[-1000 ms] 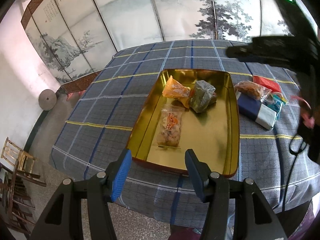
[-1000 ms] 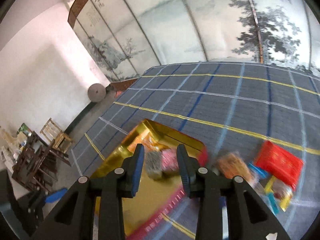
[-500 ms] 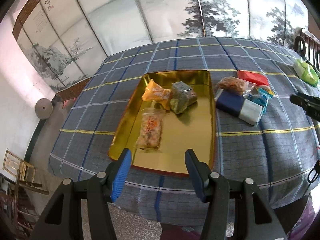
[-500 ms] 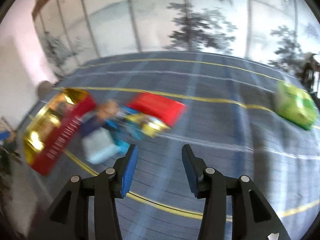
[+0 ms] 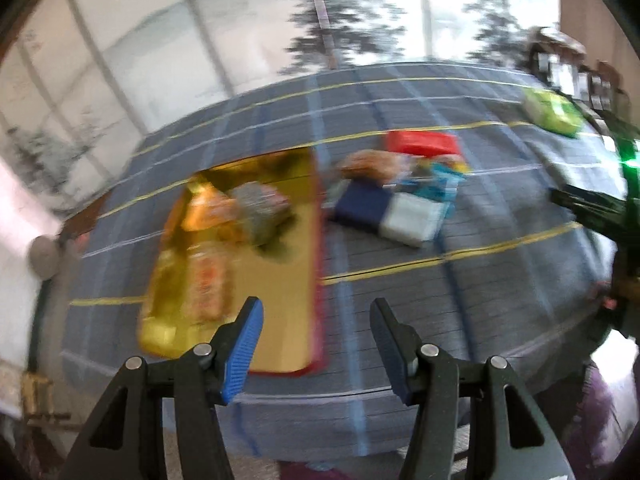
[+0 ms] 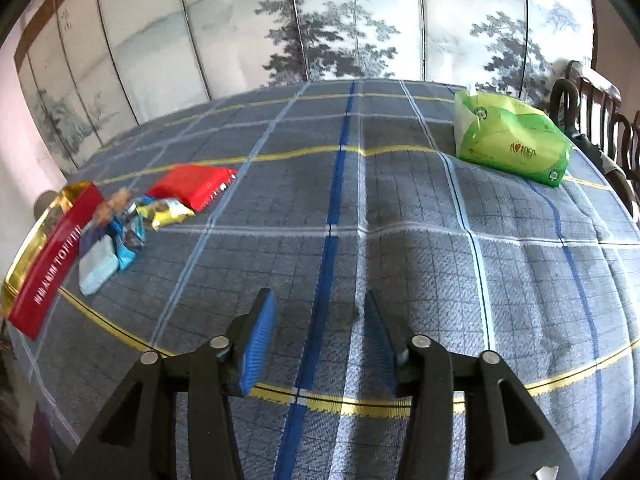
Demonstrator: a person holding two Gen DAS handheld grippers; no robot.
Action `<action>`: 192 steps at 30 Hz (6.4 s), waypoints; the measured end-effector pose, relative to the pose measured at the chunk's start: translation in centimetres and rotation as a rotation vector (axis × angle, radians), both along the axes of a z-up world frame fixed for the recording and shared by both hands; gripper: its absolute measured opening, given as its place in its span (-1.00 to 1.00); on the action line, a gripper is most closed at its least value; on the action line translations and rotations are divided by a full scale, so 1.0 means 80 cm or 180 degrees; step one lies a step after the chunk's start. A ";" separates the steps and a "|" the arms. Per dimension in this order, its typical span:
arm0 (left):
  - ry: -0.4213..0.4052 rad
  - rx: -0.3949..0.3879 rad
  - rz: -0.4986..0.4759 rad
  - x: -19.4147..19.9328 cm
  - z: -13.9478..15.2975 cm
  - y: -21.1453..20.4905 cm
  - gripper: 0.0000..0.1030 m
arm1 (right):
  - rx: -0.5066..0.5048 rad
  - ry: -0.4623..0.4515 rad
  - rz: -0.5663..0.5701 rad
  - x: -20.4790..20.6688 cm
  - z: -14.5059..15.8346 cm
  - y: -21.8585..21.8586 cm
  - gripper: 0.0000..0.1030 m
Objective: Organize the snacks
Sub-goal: 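Open the right gripper and withdraw both grippers from the tin, then grasp the orange-labelled peanut bag with the right gripper, then carry the blue candy over the tin with the left gripper while the right holds the peanut bag, then lower the blue candy into the tin and open the left gripper, then carry the peanut bag into the tin and open the right gripper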
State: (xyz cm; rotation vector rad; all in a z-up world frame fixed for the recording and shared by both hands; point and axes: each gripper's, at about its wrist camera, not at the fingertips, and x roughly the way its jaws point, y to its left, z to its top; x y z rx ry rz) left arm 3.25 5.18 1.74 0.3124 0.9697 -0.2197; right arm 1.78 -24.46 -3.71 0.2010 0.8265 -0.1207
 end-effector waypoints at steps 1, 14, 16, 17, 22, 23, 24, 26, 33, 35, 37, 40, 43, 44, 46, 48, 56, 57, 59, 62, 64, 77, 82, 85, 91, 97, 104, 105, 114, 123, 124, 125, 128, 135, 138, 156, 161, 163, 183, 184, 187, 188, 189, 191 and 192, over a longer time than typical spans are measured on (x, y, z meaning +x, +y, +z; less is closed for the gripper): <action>0.0068 -0.0089 -0.0131 0.004 -0.003 -0.008 0.10 | 0.0011 -0.0006 0.0018 0.000 0.000 0.001 0.06; 0.0892 -0.0545 -0.0001 0.085 -0.052 -0.062 0.10 | 0.0364 -0.0281 0.0299 -0.011 0.011 -0.003 0.22; 0.0817 -0.0508 0.0020 0.083 -0.049 -0.067 0.10 | 0.0425 -0.0310 0.0542 -0.003 0.020 0.007 0.22; 0.0776 -0.0468 0.0013 0.081 -0.046 -0.071 0.10 | 0.0477 -0.0311 0.0703 0.005 0.026 0.016 0.21; 0.0650 -0.0345 -0.0072 0.062 -0.036 -0.081 0.10 | 0.0805 -0.0208 0.1587 0.074 0.061 0.072 0.22; 0.0658 -0.0376 -0.0077 0.058 -0.034 -0.078 0.10 | 0.0748 -0.0168 0.1691 0.092 0.065 0.086 0.20; 0.0655 -0.0391 -0.0078 0.054 -0.033 -0.076 0.10 | 0.0668 -0.0156 0.1753 0.105 0.067 0.099 0.21; 0.0618 -0.0374 -0.0074 0.046 -0.029 -0.070 0.10 | 0.0583 -0.0023 0.1991 0.143 0.068 0.130 0.26; 0.0507 -0.0287 -0.0064 0.030 -0.024 -0.050 0.10 | 0.0403 0.0421 0.2377 0.233 0.036 0.207 0.30; 0.0492 -0.0294 -0.0062 0.030 -0.024 -0.043 0.10 | 0.0420 0.0490 0.2413 0.245 0.027 0.215 0.30; 0.0515 -0.0311 -0.0060 0.031 -0.027 -0.038 0.10 | 0.0353 0.0635 0.2416 0.257 0.014 0.222 0.29; 0.0580 -0.0339 -0.0045 0.034 -0.036 -0.035 0.10 | 0.0329 0.0758 0.2459 0.264 0.001 0.228 -0.07; 0.0625 -0.0357 -0.0021 0.039 -0.043 -0.032 0.10 | 0.0268 0.0817 0.2414 0.260 -0.002 0.228 -0.34; 0.0633 -0.0351 -0.0010 0.040 -0.045 -0.032 0.10 | 0.0257 0.0801 0.2355 0.257 0.000 0.224 -0.35; 0.0639 -0.0327 0.0010 0.042 -0.046 -0.033 0.10 | 0.0385 0.0629 0.2211 0.240 0.014 0.202 -0.35; 0.0637 -0.0336 0.0034 0.042 -0.046 -0.032 0.10 | 0.0569 0.0444 0.2024 0.214 0.031 0.164 -0.35; 0.0798 -0.0461 0.0101 0.059 -0.051 -0.043 0.10 | 0.0389 0.0192 0.0786 0.068 0.030 -0.019 -0.35; 0.0794 -0.0454 0.0094 0.060 -0.050 -0.048 0.10 | 0.0318 0.0212 0.0673 0.056 0.025 -0.034 -0.35; 0.0735 -0.0385 0.0037 0.061 -0.047 -0.061 0.10 | 0.0206 0.0249 0.0526 0.038 0.014 -0.055 -0.35; 0.0674 -0.0410 -0.0161 0.066 -0.038 -0.077 0.10 | 0.0281 0.0245 0.0397 0.023 0.000 -0.073 -0.34; 0.0649 -0.0374 -0.0292 0.073 -0.034 -0.089 0.10 | 0.0334 0.0166 0.0362 0.015 -0.003 -0.079 -0.34; 0.0852 -0.0471 -0.0929 0.150 -0.063 -0.164 0.10 | 0.0549 -0.0024 0.0356 0.009 -0.005 -0.081 -0.34; 0.0924 -0.0422 -0.0881 0.173 -0.080 -0.173 0.10 | 0.0600 -0.0069 0.0365 0.007 -0.003 -0.083 -0.34; 0.0995 -0.0344 -0.0938 0.182 -0.093 -0.179 0.09 | 0.0620 -0.0078 0.0364 0.007 -0.003 -0.083 -0.33; 0.0918 -0.0162 -0.0839 0.181 -0.107 -0.190 -0.48 | 0.0644 -0.0084 0.0330 0.007 -0.004 -0.087 -0.33; 0.0852 -0.0615 -0.0597 0.145 -0.066 -0.185 -0.48 | 0.0584 0.0002 0.0279 0.012 -0.007 -0.086 -0.33; 0.0732 -0.0956 -0.0509 0.073 -0.020 -0.170 -0.48 | 0.0524 0.0047 0.0237 0.014 -0.008 -0.085 -0.33; 0.0714 -0.0977 -0.0486 0.065 -0.014 -0.161 -0.48 | 0.0517 0.0049 0.0234 0.014 -0.008 -0.085 -0.33; 0.0421 -0.1006 0.0064 0.044 0.024 -0.042 -0.48 | 0.0409 0.0079 0.0181 0.015 -0.008 -0.081 -0.33; 0.0233 -0.0793 0.0686 0.072 0.013 0.084 -0.48 | 0.0310 0.0108 0.0168 0.015 -0.007 -0.077 -0.33; 0.0235 -0.0793 0.0708 0.075 0.009 0.090 -0.48 | 0.0298 0.0111 0.0165 0.016 -0.007 -0.076 -0.33; 0.0233 -0.0768 0.0726 0.080 0.004 0.096 -0.48 | 0.0288 0.0115 0.0162 0.016 -0.007 -0.075 -0.33; 0.0240 -0.0737 0.0760 0.091 -0.010 0.104 -0.47 | 0.0272 0.0120 0.0161 0.016 -0.007 -0.075 -0.33; 0.0309 -0.0798 0.0743 0.111 -0.035 0.116 -0.47 | 0.0236 0.0129 0.0160 0.016 -0.007 -0.074 -0.33; 0.0319 -0.0774 0.0748 0.118 -0.043 0.119 -0.47 | 0.0234 0.0130 0.0160 0.016 -0.007 -0.074 -0.33; 0.0362 -0.0524 0.0756 0.136 -0.071 0.110 -0.44 | 0.0231 0.0131 0.0161 0.016 -0.007 -0.073 -0.33; 0.0237 -0.0363 0.0728 0.133 -0.067 0.102 -0.10 | 0.0227 0.0132 0.0161 0.015 -0.006 -0.073 -0.33; 0.0155 -0.0313 0.0735 0.131 -0.062 0.100 -0.09 | 0.0225 0.0133 0.0161 0.015 -0.006 -0.073 -0.33; -0.0075 -0.0755 0.1073 0.044 -0.007 0.120 -0.09 | 0.0625 0.0046 0.0285 0.014 0.015 -0.046 -0.34; -0.0084 -0.0738 0.1059 0.040 -0.005 0.119 -0.09 | 0.0654 0.0016 0.0357 0.018 0.023 -0.036 -0.34; -0.0040 -0.0712 0.1001 0.029 -0.002 0.115 -0.08 | 0.0714 -0.0061 0.0620 0.036 0.048 0.002 -0.34; -0.0019 -0.0708 0.0973 0.026 -0.002 0.114 -0.08 | 0.0721 -0.0079 0.0700 0.043 0.054 0.015 -0.34; -0.0018 -0.0696 0.0959 0.024 -0.002 0.113 -0.08 | 0.0738 -0.0098 0.0806 0.053 0.062 0.031 -0.34; -0.0012 -0.0635 0.0954 0.020 -0.003 0.113 -0.08 | 0.0790 -0.0132 0.1028 0.077 0.078 0.066 -0.34; -0.0001 -0.0600 0.0962 0.019 -0.004 0.114 -0.08 | 0.0811 -0.0142 0.1120 0.088 0.084 0.081 -0.34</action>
